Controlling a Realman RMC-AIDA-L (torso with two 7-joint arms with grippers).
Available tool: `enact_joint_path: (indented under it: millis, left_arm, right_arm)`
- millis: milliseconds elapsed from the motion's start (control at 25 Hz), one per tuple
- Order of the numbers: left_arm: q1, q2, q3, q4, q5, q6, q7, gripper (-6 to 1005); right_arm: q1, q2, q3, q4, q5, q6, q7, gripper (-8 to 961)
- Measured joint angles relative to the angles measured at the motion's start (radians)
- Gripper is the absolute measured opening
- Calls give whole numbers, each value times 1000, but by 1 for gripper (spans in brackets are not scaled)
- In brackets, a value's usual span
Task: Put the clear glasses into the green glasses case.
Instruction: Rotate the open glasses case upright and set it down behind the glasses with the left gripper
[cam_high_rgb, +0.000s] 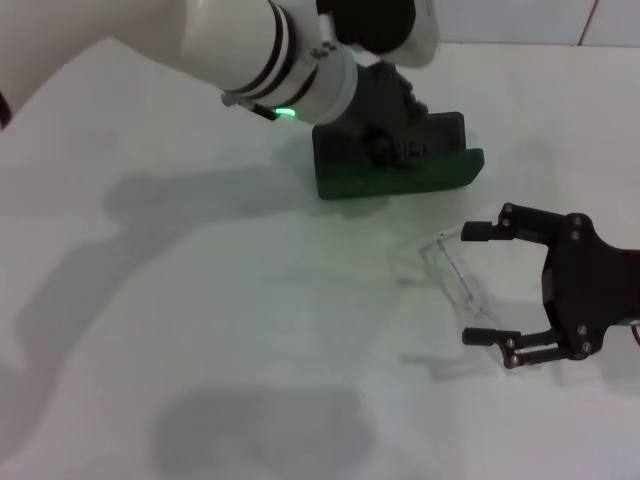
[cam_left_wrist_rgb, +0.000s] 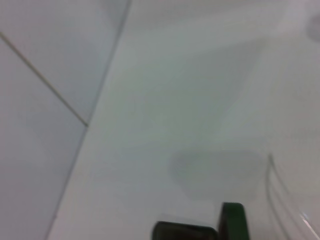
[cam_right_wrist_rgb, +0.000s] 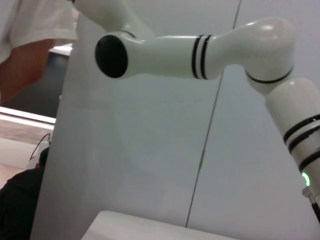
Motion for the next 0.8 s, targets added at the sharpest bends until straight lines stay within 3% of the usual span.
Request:
enact_joint_path:
  millis: [360,800]
  left_arm:
    - [50,-1,-5,7,-18,-84,4,646]
    - [51,-8,95,-95,-22,-233,-12,765]
  right_arm:
    - [4,-1,22,-1,-8,-1,35,866]
    - [18,7,21,-2,-17,10,36,864]
